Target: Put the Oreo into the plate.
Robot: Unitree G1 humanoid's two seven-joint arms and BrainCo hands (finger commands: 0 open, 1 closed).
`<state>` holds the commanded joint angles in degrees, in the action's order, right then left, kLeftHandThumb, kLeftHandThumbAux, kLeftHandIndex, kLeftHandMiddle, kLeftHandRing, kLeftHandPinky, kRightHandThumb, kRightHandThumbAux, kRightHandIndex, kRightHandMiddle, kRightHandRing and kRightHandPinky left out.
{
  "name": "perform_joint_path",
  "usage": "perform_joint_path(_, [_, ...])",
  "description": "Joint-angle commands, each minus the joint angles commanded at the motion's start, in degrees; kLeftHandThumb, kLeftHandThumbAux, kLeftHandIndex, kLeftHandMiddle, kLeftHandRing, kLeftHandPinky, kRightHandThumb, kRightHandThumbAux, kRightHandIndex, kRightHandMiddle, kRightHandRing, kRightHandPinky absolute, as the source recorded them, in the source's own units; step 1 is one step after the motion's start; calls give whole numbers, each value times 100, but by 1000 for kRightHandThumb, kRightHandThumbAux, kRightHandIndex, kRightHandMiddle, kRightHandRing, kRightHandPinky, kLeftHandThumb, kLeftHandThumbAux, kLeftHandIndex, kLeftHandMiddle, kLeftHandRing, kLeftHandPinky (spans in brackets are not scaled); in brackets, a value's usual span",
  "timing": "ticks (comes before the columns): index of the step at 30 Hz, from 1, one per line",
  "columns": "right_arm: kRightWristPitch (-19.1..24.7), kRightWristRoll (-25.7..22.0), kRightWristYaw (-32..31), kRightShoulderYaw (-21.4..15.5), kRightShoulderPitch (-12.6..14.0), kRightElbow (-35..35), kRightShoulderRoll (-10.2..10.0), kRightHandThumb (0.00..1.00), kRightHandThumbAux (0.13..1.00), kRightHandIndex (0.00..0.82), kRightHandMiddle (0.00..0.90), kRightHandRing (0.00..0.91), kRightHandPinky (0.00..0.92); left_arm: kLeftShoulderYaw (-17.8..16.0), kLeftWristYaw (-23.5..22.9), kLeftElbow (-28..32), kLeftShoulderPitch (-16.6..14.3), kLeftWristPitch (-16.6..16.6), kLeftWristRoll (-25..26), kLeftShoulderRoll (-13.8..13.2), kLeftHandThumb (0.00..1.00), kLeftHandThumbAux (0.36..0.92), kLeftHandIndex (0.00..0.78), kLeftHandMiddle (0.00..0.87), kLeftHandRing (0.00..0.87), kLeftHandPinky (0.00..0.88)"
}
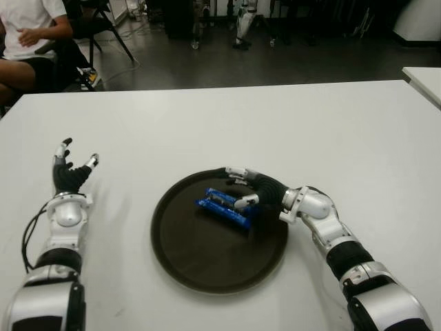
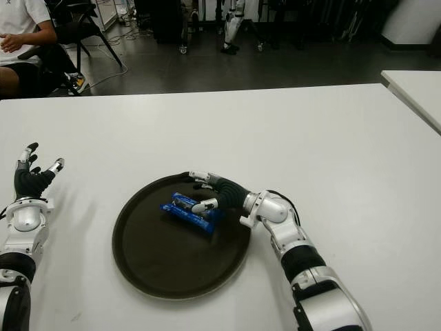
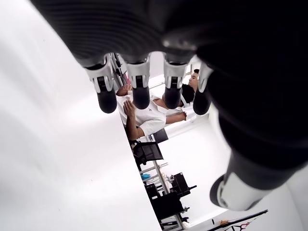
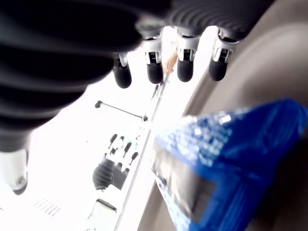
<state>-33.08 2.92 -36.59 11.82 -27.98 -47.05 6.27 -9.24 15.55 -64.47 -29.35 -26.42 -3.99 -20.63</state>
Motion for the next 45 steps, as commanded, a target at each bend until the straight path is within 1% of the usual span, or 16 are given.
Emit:
perform_joint_path(3, [-94,0,80,-10,3,-29,4,0,537,0,0,0,21,17,4,-10,1,22,-22,-13,0,750,0,0,0,0])
perform_joint_path(8, [-197,-52,157,-52,-2,-76,2,0,542,0,0,0,3,63,26,-23,3,30,-67,-31,0,745,0,0,0,0])
perform_joint_path(12, [-556,-155,415,-224,-8,-199,-109,0,564,0,0,0,0,34,-6,-33,6,-4,-12,-19,0,737,1,0,0,0])
perform_joint_path(14, [-718,-122,727,-321,28,-234,-182,0,584,0,0,0,0,23,-19,-45,6,-9,3,-25,0,735,2,0,0,0])
perform_joint_path(16, [-1030,-52,1262,-479,0,-342,-291,0,604,0,0,0,0,15,-35,-38,17,-32,21,-11,0,733,3,0,0,0])
perform_joint_path(18, [-1261,25,1625,-562,-28,-449,-354,0,641,0,0,0,0,10,-47,-33,21,-48,35,1,0,735,4,0,0,0])
perform_joint_path(20, [-1707,204,2426,-747,-129,-711,-447,0,673,0,0,0,0,-22,-72,-32,13,-73,80,17,0,737,3,0,0,0])
perform_joint_path(23, [-2193,467,3388,-958,-254,-1018,-493,0,718,0,0,0,1,-50,-72,-28,10,-87,110,30,0,739,0,0,0,0])
perform_joint_path(25, [-2362,966,4562,-1065,-298,-1098,-461,0,736,0,0,0,8,-60,-51,-42,0,-51,112,37,0,738,1,0,0,0])
perform_joint_path(27, [-2425,1219,5097,-1071,-327,-1153,-438,0,749,0,0,0,15,-66,-44,-48,-4,-37,109,40,0,738,2,0,0,0])
perform_joint_path(30, [-2262,1664,5980,-1017,-486,-1158,-330,0,733,0,0,0,26,-65,-21,-34,6,-23,89,40,0,735,5,0,0,0])
perform_joint_path(32, [-2234,1801,6284,-999,-543,-1157,-287,0,721,0,0,0,30,-56,-4,-17,18,-27,70,43,0,732,6,0,0,0])
perform_joint_path(35, [-2264,1851,6532,-1009,-603,-1225,-240,0,714,0,0,0,32,-45,14,17,39,-38,52,54,0,731,6,0,0,0])
perform_joint_path(38, [-2187,1543,6514,-1185,-791,-1535,-158,0,728,0,0,0,25,-45,24,26,34,3,50,60,0,734,5,0,0,0])
perform_joint_path(41, [-2113,1442,6586,-1260,-936,-1880,-66,0,759,0,0,0,21,-49,28,40,34,22,54,59,0,725,3,0,0,0])
perform_joint_path(45, [-1909,1482,6821,-1241,-1114,-2147,-46,0,798,0,0,0,12,-45,43,38,36,44,39,40,0,716,1,0,0,0])
